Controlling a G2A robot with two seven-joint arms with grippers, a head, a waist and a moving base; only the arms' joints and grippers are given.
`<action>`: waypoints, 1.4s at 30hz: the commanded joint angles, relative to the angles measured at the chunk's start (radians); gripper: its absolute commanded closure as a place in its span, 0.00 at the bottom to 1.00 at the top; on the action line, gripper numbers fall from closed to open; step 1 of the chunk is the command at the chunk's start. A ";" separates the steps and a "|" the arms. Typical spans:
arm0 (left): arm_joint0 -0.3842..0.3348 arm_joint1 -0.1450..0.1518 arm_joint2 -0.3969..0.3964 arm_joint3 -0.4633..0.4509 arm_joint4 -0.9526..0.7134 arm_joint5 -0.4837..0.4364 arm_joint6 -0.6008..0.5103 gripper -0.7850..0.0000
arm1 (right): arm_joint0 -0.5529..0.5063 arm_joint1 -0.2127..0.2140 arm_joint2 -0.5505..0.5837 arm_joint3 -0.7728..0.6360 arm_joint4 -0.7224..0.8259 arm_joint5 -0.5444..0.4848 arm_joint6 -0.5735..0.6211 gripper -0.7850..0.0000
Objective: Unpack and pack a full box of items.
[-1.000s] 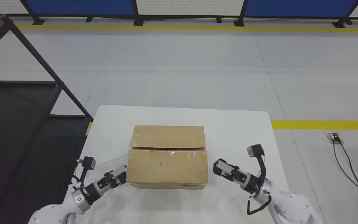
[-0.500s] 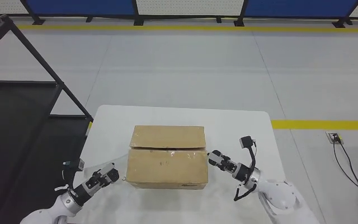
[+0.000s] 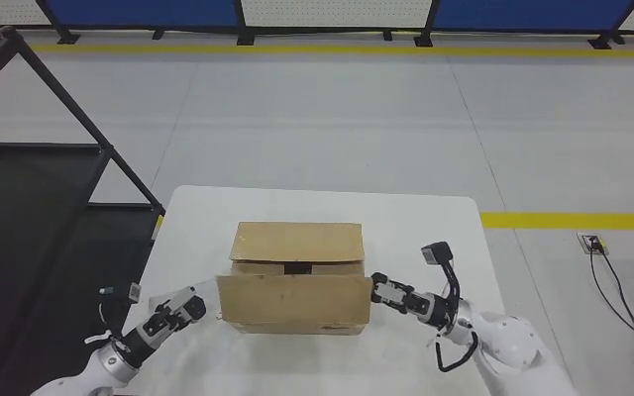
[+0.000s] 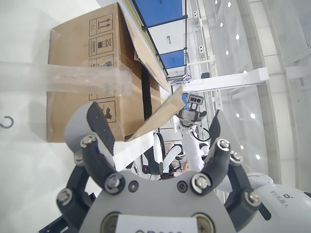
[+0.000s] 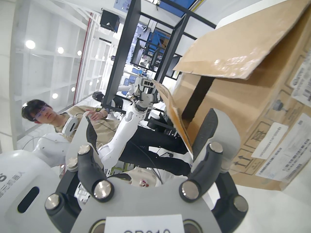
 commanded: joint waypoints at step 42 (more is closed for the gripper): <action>-0.054 0.050 0.070 -0.023 -0.042 0.062 -0.477 0.00 | -0.063 0.059 0.064 -0.080 0.063 0.146 0.063 0.00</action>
